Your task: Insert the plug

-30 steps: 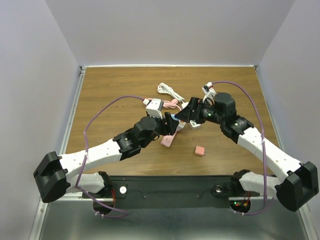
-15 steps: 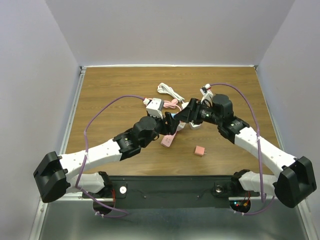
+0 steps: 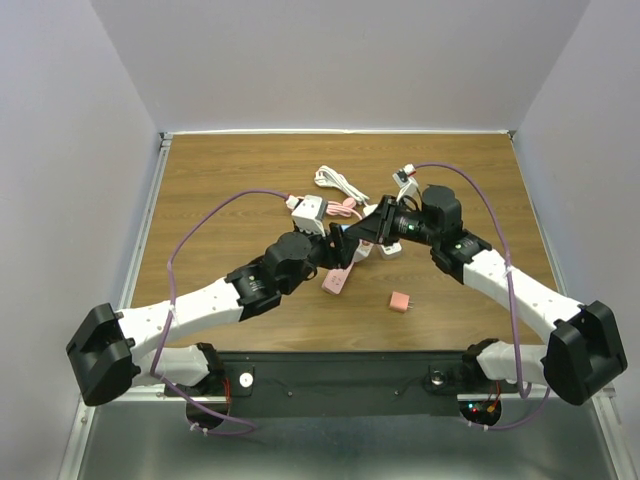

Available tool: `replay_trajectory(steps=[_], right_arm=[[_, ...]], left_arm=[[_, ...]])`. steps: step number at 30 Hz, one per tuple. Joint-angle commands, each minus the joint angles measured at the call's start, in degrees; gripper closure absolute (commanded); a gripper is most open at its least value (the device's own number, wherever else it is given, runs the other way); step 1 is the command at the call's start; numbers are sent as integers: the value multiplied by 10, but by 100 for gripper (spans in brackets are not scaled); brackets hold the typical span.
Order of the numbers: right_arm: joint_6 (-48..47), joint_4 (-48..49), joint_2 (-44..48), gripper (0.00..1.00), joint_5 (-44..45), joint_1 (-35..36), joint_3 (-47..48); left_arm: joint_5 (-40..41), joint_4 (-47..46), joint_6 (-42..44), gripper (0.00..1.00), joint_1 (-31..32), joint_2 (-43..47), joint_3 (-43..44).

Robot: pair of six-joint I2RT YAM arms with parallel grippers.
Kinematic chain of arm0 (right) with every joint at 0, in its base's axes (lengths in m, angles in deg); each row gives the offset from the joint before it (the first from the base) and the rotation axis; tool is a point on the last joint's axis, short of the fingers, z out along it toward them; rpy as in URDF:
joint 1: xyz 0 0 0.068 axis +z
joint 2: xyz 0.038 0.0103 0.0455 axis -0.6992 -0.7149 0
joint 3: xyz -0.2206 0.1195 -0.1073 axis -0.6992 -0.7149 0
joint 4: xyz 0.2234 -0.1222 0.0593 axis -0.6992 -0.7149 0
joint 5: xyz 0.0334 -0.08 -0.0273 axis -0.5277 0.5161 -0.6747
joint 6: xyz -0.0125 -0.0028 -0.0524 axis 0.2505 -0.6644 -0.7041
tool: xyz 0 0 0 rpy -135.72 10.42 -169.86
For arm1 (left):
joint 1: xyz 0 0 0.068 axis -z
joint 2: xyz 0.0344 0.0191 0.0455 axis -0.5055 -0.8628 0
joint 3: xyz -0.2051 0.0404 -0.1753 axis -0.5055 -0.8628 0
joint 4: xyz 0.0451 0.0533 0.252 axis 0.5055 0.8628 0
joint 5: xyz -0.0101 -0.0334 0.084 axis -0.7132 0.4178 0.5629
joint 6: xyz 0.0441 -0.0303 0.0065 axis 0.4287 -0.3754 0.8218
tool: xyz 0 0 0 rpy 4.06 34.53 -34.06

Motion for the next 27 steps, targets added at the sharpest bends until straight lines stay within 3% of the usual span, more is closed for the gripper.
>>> replay_trajectory(steps=[1,3,4,9,13,18,27], right_arm=[[2,40,1,97,-31,7,-4],[0,39,8,100,-25,7,-4],[-1,35,10,100,-13,6,-4],[-26,-11,20,100,53,4,13],[-46,-26,17,100,74,-9,32],[-72,-55,23,99,105,-29,50],[-97,-93,36,100,79,-32,16]], left_arm=[[10,-55,9,98,0,16,-4],[17,-52,8,80,-1,19,-6],[19,-50,4,63,0,20,-8],[44,-33,-6,23,-1,38,-26],[49,-24,-11,16,-1,51,-48],[69,-21,-38,15,-1,59,-95],[65,-14,-88,22,-2,-41,-102]])
